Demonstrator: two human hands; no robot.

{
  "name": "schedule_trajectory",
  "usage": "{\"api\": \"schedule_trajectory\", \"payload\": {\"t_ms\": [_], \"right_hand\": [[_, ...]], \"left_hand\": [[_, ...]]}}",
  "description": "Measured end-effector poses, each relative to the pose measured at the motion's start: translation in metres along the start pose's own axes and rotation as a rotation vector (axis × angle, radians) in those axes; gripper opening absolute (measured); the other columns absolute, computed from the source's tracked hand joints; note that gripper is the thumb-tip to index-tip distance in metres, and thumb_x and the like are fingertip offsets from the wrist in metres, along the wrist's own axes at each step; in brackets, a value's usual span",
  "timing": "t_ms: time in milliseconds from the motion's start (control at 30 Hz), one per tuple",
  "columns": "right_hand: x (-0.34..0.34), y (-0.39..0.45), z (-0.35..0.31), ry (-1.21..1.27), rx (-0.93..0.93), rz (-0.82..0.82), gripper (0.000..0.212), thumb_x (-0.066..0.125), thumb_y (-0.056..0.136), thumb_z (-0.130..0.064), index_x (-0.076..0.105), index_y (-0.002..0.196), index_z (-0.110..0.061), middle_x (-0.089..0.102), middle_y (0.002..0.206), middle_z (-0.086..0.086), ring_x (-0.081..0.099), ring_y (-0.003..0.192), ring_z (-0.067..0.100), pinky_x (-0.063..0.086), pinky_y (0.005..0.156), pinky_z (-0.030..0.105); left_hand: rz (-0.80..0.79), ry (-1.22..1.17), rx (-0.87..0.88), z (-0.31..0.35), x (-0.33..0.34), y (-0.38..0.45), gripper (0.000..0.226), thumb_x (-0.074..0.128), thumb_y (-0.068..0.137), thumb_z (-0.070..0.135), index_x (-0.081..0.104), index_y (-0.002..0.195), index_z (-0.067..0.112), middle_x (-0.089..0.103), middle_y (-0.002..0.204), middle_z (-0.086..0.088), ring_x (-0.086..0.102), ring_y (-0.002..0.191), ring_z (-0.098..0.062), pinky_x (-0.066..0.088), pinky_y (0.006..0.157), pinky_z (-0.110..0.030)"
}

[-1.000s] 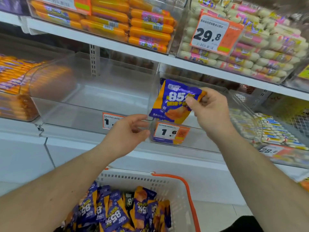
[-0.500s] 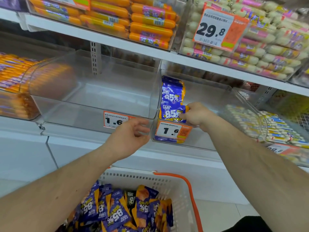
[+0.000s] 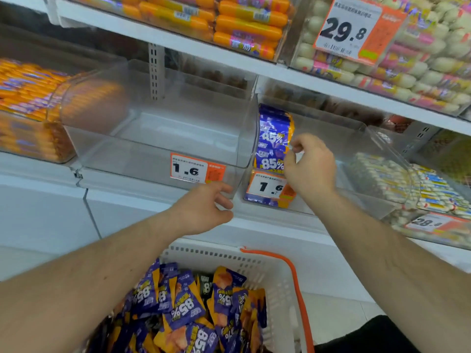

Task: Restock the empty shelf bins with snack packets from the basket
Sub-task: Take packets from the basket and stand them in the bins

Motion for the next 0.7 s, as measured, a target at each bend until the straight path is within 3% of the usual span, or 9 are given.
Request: {"api": "schedule_trajectory", "payload": {"t_ms": [67,133,200,267,333,433,500,600,700], "right_hand": [[0.001,-0.037,-0.048,0.107,-0.343,0.074,0.008,0.056,0.080,-0.009,0.063,0.082,-0.007,0.063,0.079,0.008,0.056,0.075,0.024,0.043,0.068,0.035],[0.032,-0.076,-0.060,0.177,-0.404,-0.065,0.010,0.054,0.078,-0.012,0.063,0.077,-0.007,0.061,0.071,0.007,0.055,0.067,0.024,0.044,0.063,0.033],[0.086,-0.112,-0.040,0.179,-0.252,-0.364,0.011,0.056,0.079,-0.010,0.066,0.081,-0.006,0.063,0.075,0.008,0.058,0.070,0.027,0.049,0.063,0.036],[0.147,-0.159,-0.013,0.095,-0.086,-0.766,0.015,0.057,0.083,-0.008,0.068,0.093,-0.008,0.066,0.088,0.009,0.060,0.080,0.029,0.051,0.069,0.038],[0.187,-0.209,0.009,-0.084,-0.055,-1.089,0.017,0.055,0.087,-0.013,0.066,0.100,-0.011,0.065,0.095,0.008,0.057,0.081,0.023,0.047,0.067,0.034],[0.216,-0.270,0.033,-0.276,-0.076,-1.357,0.024,0.053,0.087,-0.010,0.063,0.108,-0.015,0.063,0.100,0.005,0.057,0.082,0.024,0.043,0.062,0.033],[0.230,-0.297,0.050,-0.315,-0.036,-1.425,0.039,0.055,0.087,-0.006,0.057,0.125,-0.019,0.061,0.116,0.006,0.059,0.096,0.026,0.044,0.067,0.033],[0.241,-0.314,0.067,-0.289,0.058,-1.417,0.049,0.059,0.087,-0.007,0.051,0.134,-0.019,0.059,0.127,0.008,0.059,0.109,0.027,0.052,0.080,0.036],[0.241,-0.324,0.078,-0.261,0.138,-1.430,0.056,0.056,0.088,-0.006,0.046,0.141,-0.021,0.055,0.137,0.007,0.056,0.119,0.028,0.051,0.093,0.037]], "left_hand": [[-0.072,0.089,-0.021,-0.007,0.007,-0.003,0.051,0.069,0.088,0.021,0.049,0.135,0.021,0.065,0.111,0.009,0.060,0.087,-0.006,0.042,0.059,-0.009],[-0.158,0.193,-0.038,-0.013,0.017,-0.007,0.051,0.067,0.089,0.024,0.049,0.136,0.021,0.064,0.117,0.008,0.059,0.090,-0.008,0.041,0.060,-0.009],[-0.251,0.301,-0.057,-0.020,0.028,-0.012,0.050,0.065,0.090,0.025,0.048,0.136,0.021,0.062,0.123,0.007,0.058,0.095,-0.009,0.043,0.073,-0.016],[-0.341,0.382,-0.075,-0.028,0.038,-0.017,0.049,0.065,0.091,0.027,0.047,0.137,0.022,0.060,0.128,0.006,0.057,0.102,-0.010,0.045,0.085,-0.022],[-0.415,0.450,-0.086,-0.035,0.044,-0.021,0.050,0.064,0.092,0.030,0.046,0.138,0.022,0.057,0.132,0.006,0.056,0.111,-0.012,0.045,0.093,-0.026],[-0.487,0.504,-0.105,-0.043,0.049,-0.026,0.052,0.061,0.094,0.032,0.043,0.142,0.020,0.053,0.137,0.005,0.052,0.120,-0.015,0.042,0.095,-0.026],[-0.505,0.530,-0.105,-0.047,0.051,-0.027,0.054,0.061,0.094,0.033,0.042,0.143,0.020,0.052,0.138,0.005,0.052,0.121,-0.015,0.041,0.093,-0.024],[-0.529,0.571,-0.106,-0.051,0.052,-0.028,0.056,0.060,0.093,0.037,0.042,0.143,0.019,0.052,0.138,0.006,0.051,0.122,-0.015,0.041,0.098,-0.026],[-0.552,0.596,-0.106,-0.053,0.053,-0.029,0.060,0.062,0.091,0.041,0.042,0.143,0.019,0.053,0.136,0.005,0.055,0.119,-0.017,0.044,0.104,-0.034]]}}
Point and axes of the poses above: each hand's wrist, its own y-axis towards the middle knuckle, its own x-axis out of the palm, z = x × y, the point moved 10 cm from there along y, towards the middle knuckle
